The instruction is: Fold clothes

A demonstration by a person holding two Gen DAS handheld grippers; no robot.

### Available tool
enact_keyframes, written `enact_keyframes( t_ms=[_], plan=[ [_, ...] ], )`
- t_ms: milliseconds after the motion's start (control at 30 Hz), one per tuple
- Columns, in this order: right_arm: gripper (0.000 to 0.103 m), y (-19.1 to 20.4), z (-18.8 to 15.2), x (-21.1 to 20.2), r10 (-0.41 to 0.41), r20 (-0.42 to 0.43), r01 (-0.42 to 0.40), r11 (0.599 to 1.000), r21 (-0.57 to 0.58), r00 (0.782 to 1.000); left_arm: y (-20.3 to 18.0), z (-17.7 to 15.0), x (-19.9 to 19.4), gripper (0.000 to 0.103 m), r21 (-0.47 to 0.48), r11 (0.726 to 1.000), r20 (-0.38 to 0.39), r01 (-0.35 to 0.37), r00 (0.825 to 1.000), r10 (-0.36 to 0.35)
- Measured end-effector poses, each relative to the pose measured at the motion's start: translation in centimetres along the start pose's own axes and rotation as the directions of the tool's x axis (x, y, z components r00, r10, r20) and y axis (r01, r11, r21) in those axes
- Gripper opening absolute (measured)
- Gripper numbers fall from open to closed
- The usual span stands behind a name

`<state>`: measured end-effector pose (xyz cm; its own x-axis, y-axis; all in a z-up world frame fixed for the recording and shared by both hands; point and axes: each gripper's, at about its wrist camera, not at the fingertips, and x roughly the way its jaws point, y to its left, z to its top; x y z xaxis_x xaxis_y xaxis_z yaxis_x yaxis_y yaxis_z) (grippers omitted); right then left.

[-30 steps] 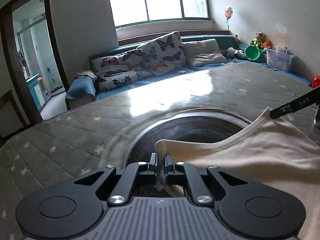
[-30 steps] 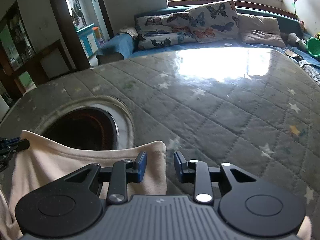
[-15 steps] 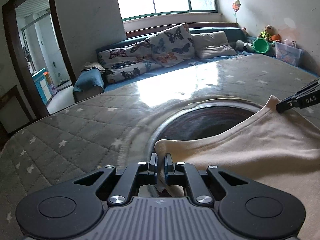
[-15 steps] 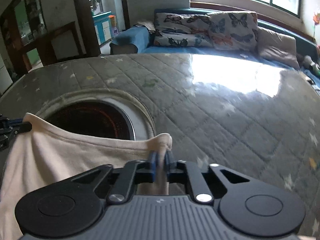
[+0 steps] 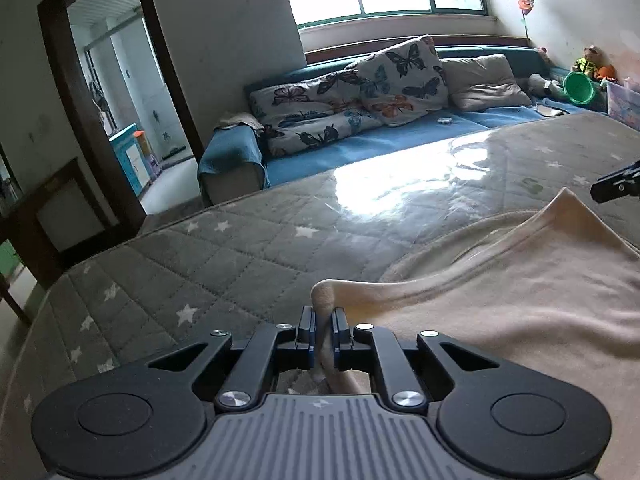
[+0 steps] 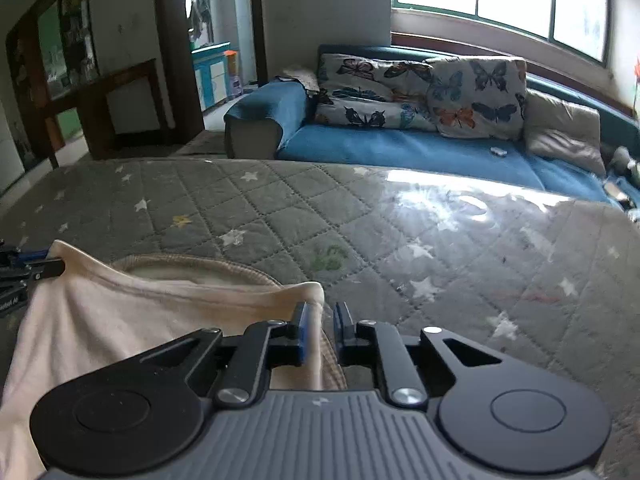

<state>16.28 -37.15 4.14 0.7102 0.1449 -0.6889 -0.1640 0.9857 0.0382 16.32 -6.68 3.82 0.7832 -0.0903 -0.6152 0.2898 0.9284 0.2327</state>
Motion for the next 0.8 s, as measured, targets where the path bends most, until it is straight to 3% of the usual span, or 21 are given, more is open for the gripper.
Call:
enact_keyframes(
  t_ms=[200, 367, 533, 633, 800],
  plan=[
    [0.013, 1.0, -2.3, -4.1, 0.095, -0.039, -0.097, 0.994, -0.048, 0.995, -0.1, -1.3, -3.7, 0.012, 0.008, 0.999, 0.039, 0.038, 0.999, -0.038],
    [0.013, 3.1, -6.0, -8.6, 0.17, -0.081, -0.178, 0.977, -0.119, 0.982, -1.7, -3.0, -8.9, 0.014, 0.022, 0.984, 0.091, 0.176, 0.98, -0.177],
    [0.013, 5.6, -9.7, -11.6, 0.196, -0.131, -0.22, 0.953, -0.208, 0.972, -5.0, -5.1, -13.4, 0.014, 0.072, 0.936, 0.095, 0.346, 0.931, -0.352],
    [0.015, 6.3, -11.8, -12.9, 0.184, -0.16, -0.217, 0.949, -0.228, 0.97, -7.3, -6.2, -15.5, 0.023, 0.107, 0.898, 0.093, 0.426, 0.895, -0.436],
    [0.019, 5.7, -14.1, -14.7, 0.159, -0.144, -0.185, 0.963, -0.194, 0.977, -10.9, -6.8, -17.3, 0.027, 0.202, 0.843, 0.111, 0.499, 0.843, -0.526]
  ],
)
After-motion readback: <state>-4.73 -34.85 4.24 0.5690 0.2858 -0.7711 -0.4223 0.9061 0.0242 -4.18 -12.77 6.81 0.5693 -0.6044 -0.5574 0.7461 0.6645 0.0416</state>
